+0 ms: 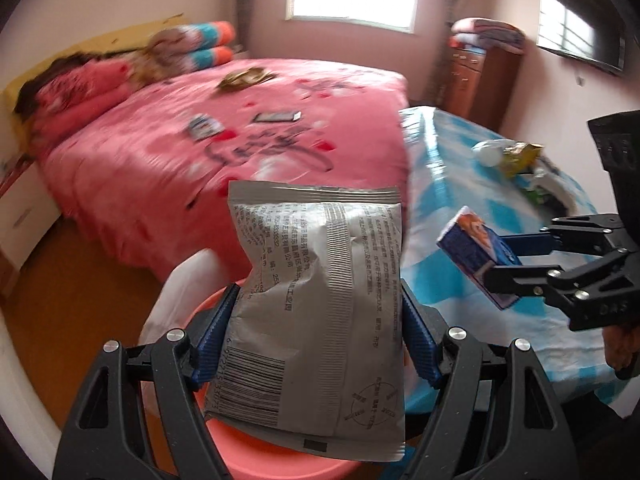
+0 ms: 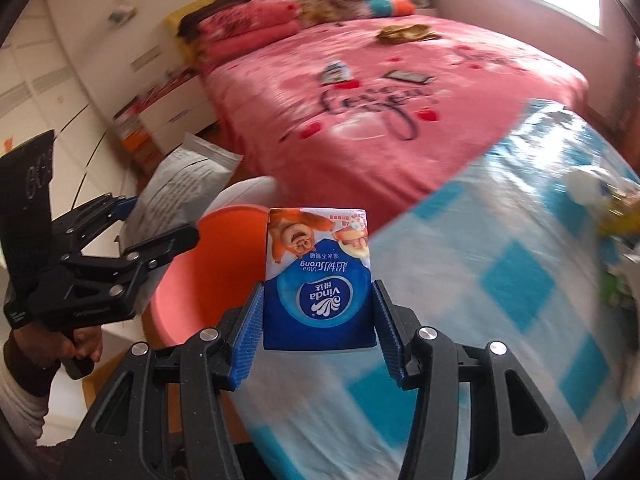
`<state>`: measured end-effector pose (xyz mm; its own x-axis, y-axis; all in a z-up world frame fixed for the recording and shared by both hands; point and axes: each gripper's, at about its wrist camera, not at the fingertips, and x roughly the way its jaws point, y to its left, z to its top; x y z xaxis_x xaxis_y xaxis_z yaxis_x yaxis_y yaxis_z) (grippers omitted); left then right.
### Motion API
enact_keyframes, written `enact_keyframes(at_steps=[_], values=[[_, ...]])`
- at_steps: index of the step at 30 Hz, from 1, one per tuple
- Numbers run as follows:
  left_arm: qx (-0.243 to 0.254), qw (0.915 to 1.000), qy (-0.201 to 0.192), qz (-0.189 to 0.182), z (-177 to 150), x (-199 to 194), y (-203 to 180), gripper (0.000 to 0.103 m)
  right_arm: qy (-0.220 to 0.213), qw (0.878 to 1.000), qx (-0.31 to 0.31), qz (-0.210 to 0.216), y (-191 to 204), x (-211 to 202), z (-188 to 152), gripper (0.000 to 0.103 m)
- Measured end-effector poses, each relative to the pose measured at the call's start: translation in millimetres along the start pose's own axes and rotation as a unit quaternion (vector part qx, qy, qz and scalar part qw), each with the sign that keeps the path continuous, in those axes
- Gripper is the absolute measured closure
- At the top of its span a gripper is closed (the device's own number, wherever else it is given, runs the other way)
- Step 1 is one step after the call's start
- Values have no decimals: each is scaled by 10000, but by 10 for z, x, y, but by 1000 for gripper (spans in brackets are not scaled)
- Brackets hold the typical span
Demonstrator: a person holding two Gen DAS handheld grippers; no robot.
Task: Collect trash
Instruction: 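Carry both items to the orange bucket and open both tools over it, then move both open tools back to the trash pile on the table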
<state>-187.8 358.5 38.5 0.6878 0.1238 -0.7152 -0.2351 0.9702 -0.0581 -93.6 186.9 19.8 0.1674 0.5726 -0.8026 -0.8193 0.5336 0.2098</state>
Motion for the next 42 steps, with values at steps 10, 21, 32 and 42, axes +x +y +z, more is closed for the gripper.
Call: enact_keyframes(at_steps=[10, 21, 32, 42], values=[[-478, 9978, 306, 338, -284, 164, 454, 27, 232, 9982, -487, 262, 406, 421, 134, 50], [-621, 9955, 464, 553, -352, 304, 573, 14, 156, 9974, -614, 331, 521, 530, 37, 16], [-533, 9974, 219, 441, -297, 281, 419, 14, -250, 9990, -360, -108, 288, 259, -68, 13], [-576, 9983, 18, 88, -187, 271, 203, 14, -529, 9980, 219, -283, -79, -51, -245, 13]])
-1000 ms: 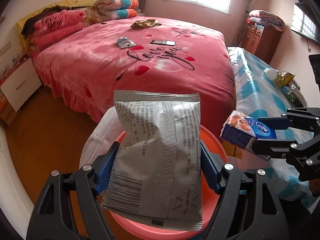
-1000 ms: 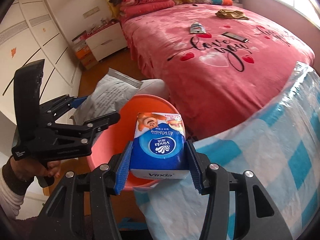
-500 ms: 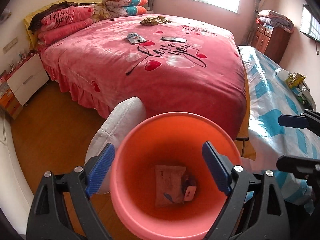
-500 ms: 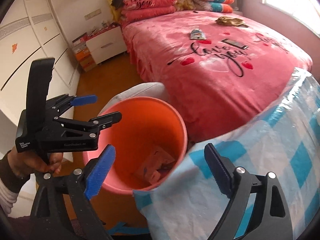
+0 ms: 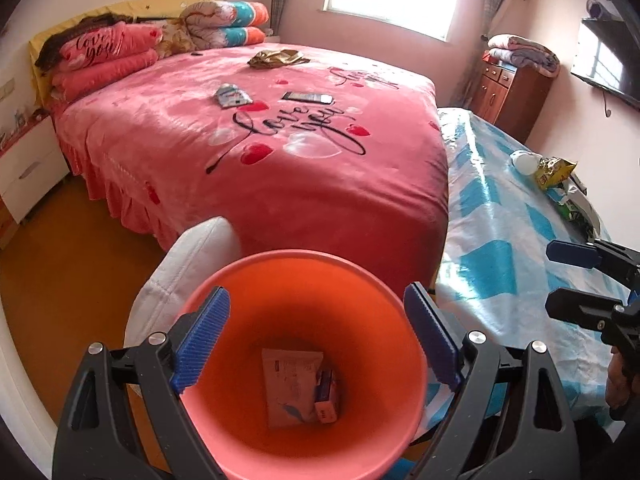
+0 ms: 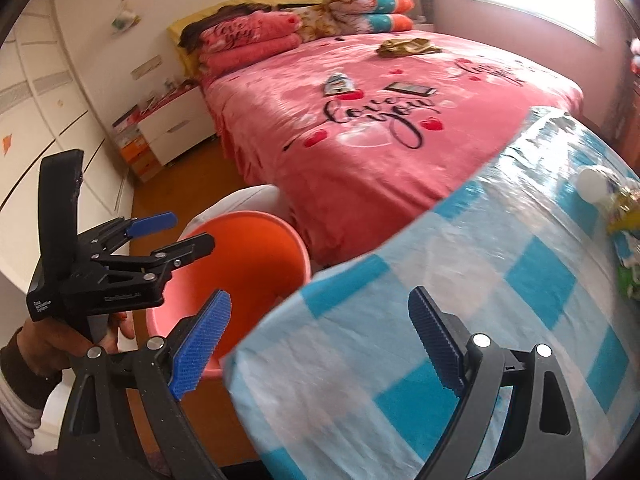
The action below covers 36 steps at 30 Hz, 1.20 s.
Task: Collect trash
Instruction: 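Move both open tools back to the trash pile on the table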
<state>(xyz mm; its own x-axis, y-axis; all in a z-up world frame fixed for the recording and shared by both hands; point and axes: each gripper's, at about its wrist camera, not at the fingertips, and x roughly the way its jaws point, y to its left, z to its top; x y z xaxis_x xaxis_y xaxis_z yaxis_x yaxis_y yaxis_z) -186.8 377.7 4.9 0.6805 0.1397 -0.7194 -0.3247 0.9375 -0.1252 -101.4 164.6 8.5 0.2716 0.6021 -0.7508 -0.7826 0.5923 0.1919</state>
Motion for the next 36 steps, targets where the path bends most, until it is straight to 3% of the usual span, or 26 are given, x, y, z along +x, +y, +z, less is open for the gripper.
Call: enact_keyframes(at_steps=[9, 25, 36], values=[[267, 9996, -61, 42, 127, -40, -313, 14, -224, 9971, 705, -179, -398, -255, -188, 13], [798, 9960, 18, -403, 239, -91, -1029, 14, -675, 9826, 1646, -542, -1063, -690, -576, 10], [1188, 9882, 10, -967, 436, -86, -1736, 14, -1084, 9648, 2224, -896, -1563, -1038, -901, 10]])
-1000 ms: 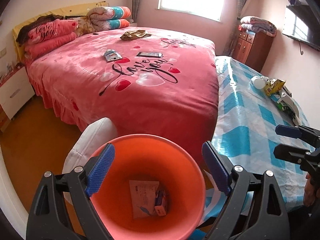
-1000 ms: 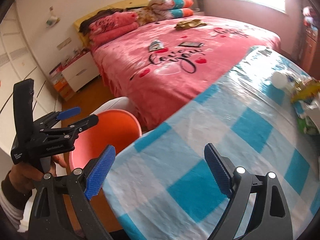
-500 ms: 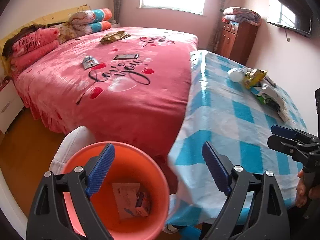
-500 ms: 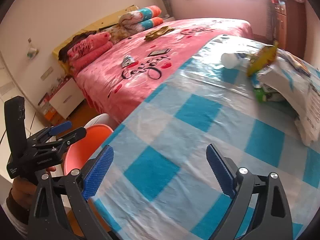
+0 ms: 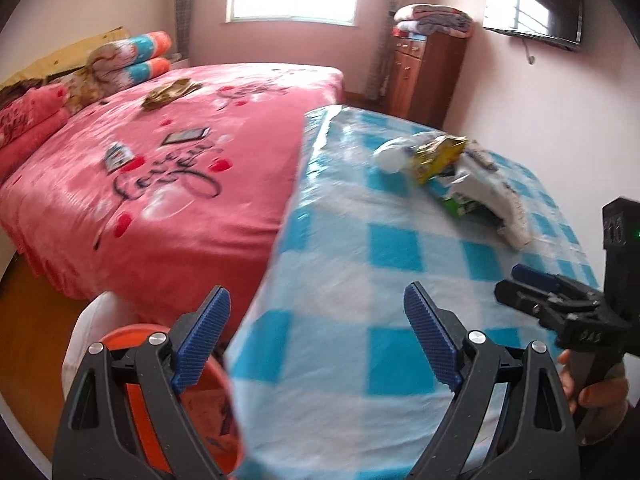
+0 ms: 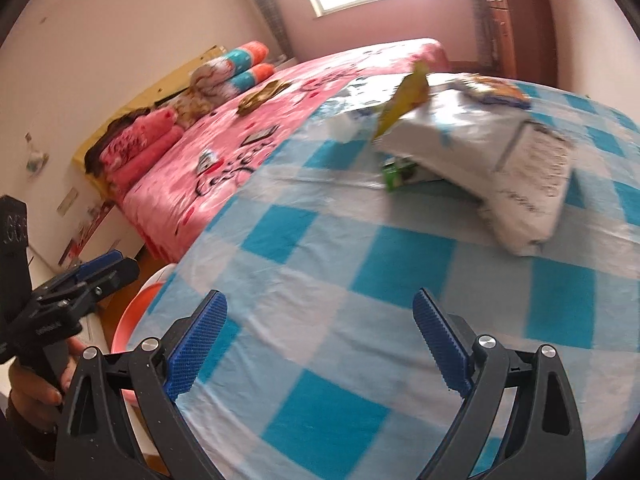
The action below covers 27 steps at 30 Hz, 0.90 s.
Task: Collect trash
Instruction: 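Move both open tools back to the trash pile on the table, then grasp the white Magic bottle with the left tool while the right tool grasps the white printed bag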
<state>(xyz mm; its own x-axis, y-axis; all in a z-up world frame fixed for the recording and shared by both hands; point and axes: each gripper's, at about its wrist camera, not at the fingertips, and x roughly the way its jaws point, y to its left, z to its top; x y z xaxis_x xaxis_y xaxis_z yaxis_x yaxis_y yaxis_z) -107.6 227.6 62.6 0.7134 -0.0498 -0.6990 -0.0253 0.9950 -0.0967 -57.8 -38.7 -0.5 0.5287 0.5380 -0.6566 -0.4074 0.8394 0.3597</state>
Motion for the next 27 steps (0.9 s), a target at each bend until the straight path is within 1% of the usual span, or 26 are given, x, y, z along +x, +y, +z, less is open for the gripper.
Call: enact_keyframes(at_steps=[3, 8, 12, 15, 19, 23, 27], values=[[197, 9996, -50, -206, 154, 35, -233, 14, -159, 9998, 108, -82, -164, -71, 19, 10], [414, 9974, -14, -594, 433, 156, -592, 14, -349, 9982, 473, -105, -512, -189, 73, 10], [524, 9949, 61, -857, 664, 354, -872, 14, -509, 9962, 693, -151, -775, -310, 100, 10], [599, 9938, 91, -931, 856, 537, -1052, 14, -591, 9939, 914, -178, -996, -375, 123, 10], [551, 9925, 165, -1079, 1143, 820, -1187, 14, -656, 9904, 1202, -176, -1234, -419, 148, 10], [439, 9928, 262, -1080, 1441, 1135, -1227, 14, -721, 9879, 1365, -170, -1379, -447, 170, 10], [439, 9952, 416, -774, 1662, 1536, -1177, 16, -698, 9878, 1384, -170, -1473, -443, 195, 10]])
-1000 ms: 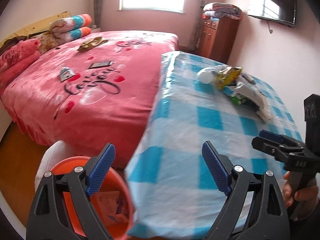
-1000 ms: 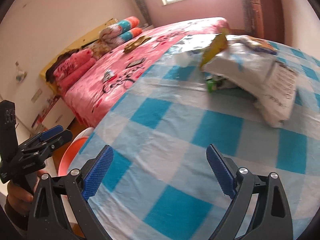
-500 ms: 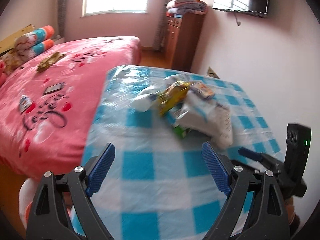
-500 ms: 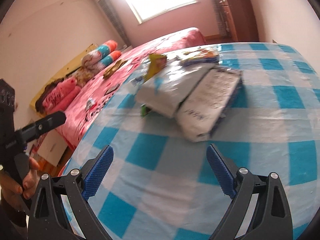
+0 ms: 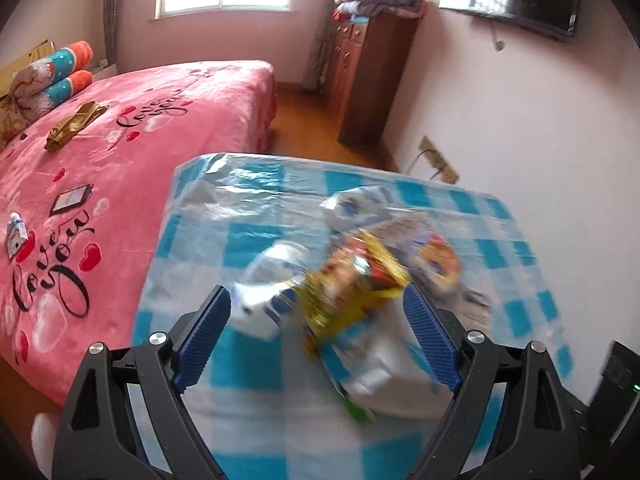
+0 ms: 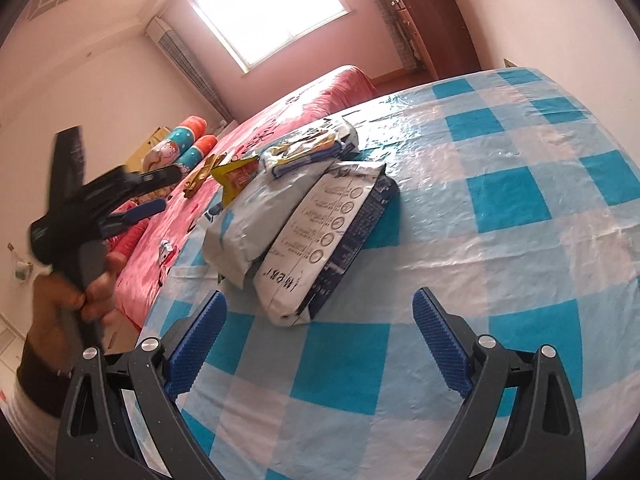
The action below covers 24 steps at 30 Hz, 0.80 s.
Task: Collect trash
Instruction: 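Grasp the white Magic bottle with the left tool while the right tool grasps the white printed bag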
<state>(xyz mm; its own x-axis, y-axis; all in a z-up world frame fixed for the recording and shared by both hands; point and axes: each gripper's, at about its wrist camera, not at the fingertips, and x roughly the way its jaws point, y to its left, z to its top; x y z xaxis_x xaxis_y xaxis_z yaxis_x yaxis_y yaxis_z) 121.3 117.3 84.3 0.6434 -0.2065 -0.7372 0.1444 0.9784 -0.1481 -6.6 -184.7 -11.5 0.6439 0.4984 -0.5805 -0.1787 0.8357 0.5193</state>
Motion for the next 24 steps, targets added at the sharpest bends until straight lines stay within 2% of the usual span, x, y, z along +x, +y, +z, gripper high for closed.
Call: enact_keyframes(at_steps=[3, 12, 18, 20, 24], values=[[-53, 9997, 219, 30, 40, 215, 105, 24, 59, 10000, 45, 24, -51, 26, 17, 10], [-21, 9989, 452, 119, 8, 540, 290, 27, 197, 9996, 199, 98, -157, 108, 139, 10], [-102, 9991, 394, -95, 9, 618, 355, 27, 359, 9988, 278, 161, -145, 216, 244, 10], [-123, 9988, 414, -223, -5, 651, 354, 27, 428, 9988, 223, 94, -99, 281, 281, 10], [-157, 9983, 422, -367, -47, 673, 320, 30, 550, 9980, -27, -301, 22, 447, 350, 10]])
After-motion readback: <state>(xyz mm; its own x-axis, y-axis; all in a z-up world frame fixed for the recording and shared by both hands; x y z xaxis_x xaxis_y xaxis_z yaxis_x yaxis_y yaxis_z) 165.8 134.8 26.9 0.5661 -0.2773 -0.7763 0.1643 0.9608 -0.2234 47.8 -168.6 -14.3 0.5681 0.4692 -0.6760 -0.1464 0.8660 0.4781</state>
